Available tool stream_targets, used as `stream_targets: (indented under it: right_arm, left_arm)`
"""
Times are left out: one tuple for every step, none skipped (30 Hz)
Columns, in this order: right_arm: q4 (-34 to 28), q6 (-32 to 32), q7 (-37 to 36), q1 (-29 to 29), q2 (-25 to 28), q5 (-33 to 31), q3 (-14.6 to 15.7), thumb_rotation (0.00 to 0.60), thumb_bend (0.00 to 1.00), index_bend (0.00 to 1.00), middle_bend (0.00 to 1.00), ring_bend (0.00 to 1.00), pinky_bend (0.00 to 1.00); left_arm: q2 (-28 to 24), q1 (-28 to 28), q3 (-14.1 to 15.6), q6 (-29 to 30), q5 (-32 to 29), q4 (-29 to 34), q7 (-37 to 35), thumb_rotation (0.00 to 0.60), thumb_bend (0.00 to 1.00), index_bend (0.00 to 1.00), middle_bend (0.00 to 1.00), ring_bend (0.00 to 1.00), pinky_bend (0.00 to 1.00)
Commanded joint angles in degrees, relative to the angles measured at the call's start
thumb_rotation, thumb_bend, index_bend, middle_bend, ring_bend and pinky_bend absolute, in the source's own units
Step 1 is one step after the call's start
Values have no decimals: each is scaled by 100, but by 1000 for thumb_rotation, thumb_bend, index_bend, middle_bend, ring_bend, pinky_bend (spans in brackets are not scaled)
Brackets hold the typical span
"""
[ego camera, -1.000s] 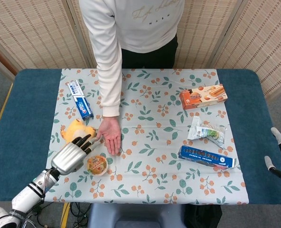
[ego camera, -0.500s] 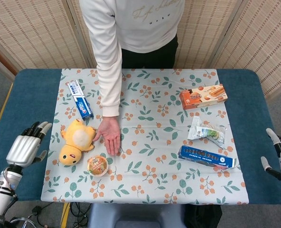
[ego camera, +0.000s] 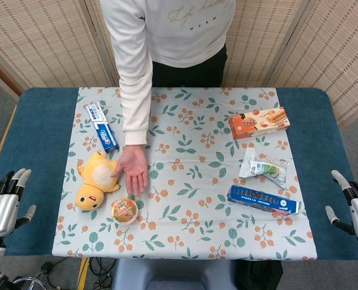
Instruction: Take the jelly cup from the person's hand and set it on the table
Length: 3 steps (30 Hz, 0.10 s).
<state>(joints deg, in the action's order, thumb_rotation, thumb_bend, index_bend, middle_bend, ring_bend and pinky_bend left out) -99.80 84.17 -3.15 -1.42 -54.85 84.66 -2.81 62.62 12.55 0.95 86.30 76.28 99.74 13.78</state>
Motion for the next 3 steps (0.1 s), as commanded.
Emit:
stream_targets:
  right_arm:
    - [23, 11, -32, 5, -21, 29, 11, 600, 360, 86, 221, 192, 411]
    - [35, 18, -32, 6, -29, 45, 15, 600, 360, 86, 221, 192, 411]
    - [48, 49, -14, 1, -44, 98, 15, 600, 360, 86, 221, 192, 411]
  left_arm:
    - [50, -62, 14, 67, 83, -43, -24, 600, 321, 1, 0, 0, 149]
    - [56, -81, 15, 82, 118, -47, -8, 600, 321, 1, 0, 0, 149]
    - [45, -91, 16, 95, 180, -16, 45, 600, 321, 1, 0, 0, 149]
